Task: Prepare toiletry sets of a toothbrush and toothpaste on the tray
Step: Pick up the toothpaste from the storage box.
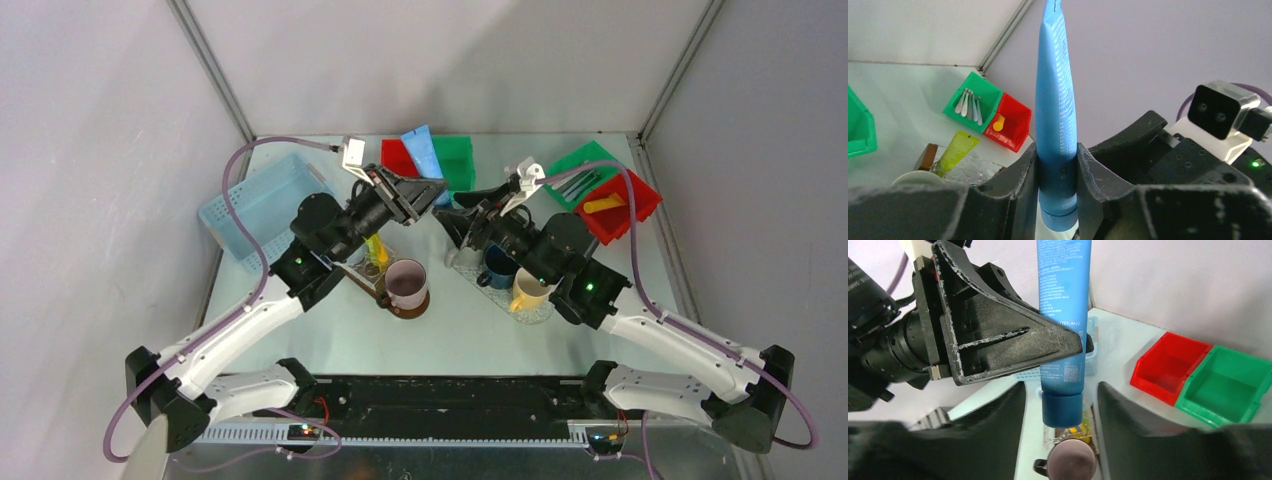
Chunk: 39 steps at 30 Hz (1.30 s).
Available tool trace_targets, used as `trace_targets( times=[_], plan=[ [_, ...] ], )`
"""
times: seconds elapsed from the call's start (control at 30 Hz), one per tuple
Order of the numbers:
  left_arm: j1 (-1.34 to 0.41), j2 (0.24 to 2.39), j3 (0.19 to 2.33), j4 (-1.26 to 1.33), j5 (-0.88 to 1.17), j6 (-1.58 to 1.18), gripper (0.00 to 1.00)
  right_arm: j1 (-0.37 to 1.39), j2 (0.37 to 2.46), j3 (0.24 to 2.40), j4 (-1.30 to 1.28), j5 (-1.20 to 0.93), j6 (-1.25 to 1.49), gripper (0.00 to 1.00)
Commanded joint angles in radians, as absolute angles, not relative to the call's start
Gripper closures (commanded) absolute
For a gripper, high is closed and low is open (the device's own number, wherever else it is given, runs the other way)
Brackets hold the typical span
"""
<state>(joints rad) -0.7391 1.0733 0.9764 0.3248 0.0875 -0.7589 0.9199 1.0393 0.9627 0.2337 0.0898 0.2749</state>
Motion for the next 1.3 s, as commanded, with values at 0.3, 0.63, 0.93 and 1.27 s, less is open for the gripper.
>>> trace_targets(
  times=[0.3, 0.63, 0.93, 1.27],
  plan=[
    [-0.635, 1.033, 1.036, 0.111, 0.317, -0.539, 0.73, 0.795, 0.938, 0.974, 0.086, -0.192, 0.265, 0.19],
    [-0.633, 1.07, 1.103, 0.006, 0.577, -0.372, 0.73, 0.538, 0.958, 1.105, -0.03, -0.537, 0.358, 0.22],
    [-0.681, 1.119, 1.162, -0.031, 0.67, -0.32, 0.73, 0.488, 1.052, 1.203, 0.097, -0.698, 0.46, 0.24],
    [-0.729, 1.15, 1.206, -0.074, 0.698, -0.263, 0.73, 0.491, 1.141, 1.265, 0.145, -0.802, 0.547, 0.36]
  ],
)
